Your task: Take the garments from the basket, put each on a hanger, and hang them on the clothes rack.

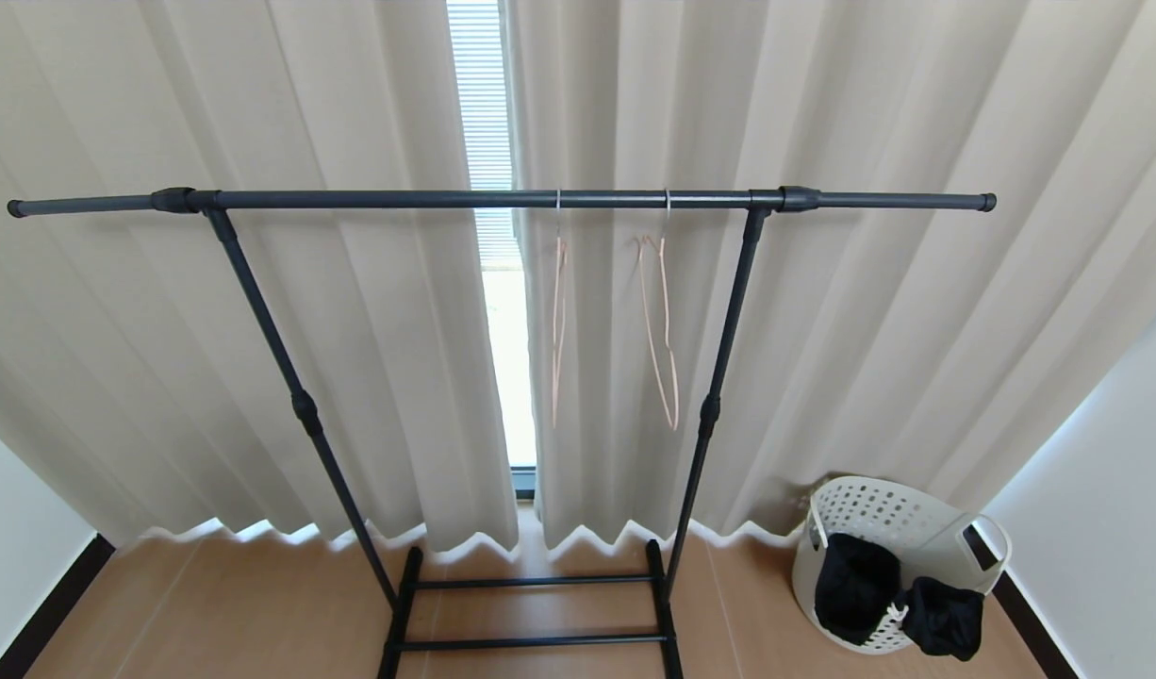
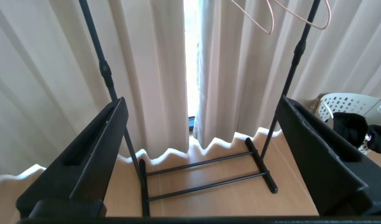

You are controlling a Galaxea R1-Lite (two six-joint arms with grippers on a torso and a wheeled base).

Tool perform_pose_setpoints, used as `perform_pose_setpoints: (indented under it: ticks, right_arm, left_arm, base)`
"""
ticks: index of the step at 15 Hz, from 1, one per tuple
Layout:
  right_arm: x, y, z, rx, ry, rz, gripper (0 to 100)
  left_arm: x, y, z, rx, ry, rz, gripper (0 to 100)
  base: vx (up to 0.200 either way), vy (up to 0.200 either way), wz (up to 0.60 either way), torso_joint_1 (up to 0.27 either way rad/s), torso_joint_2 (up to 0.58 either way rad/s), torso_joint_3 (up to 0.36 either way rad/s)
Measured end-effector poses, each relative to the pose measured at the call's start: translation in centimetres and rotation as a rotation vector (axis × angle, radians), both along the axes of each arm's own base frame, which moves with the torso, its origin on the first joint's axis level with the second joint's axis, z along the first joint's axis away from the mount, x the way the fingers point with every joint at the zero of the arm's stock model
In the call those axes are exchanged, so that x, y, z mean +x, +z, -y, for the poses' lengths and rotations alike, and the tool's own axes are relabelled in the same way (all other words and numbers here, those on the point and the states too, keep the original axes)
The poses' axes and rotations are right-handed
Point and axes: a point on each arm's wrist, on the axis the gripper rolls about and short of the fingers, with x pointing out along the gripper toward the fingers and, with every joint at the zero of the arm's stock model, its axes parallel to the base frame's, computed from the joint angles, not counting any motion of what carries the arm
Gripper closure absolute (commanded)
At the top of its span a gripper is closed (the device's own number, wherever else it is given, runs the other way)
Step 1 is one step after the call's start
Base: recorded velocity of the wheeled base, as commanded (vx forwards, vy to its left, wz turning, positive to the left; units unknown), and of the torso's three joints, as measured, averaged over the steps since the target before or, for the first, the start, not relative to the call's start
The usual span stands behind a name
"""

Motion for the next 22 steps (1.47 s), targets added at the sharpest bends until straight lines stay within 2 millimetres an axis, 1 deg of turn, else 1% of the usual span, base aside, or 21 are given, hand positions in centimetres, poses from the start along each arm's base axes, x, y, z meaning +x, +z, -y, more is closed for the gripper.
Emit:
perform_pose_setpoints:
  ticks: [22]
  right_arm:
    - [0.00,0.00,0.00,0.006,0.000,-0.001,0]
  left_arm:
    - [0.00,0.00,0.00,0.000,0.000,0.000,0]
  base:
    - [0.000,0.000,0.00,0.000,0.00,0.000]
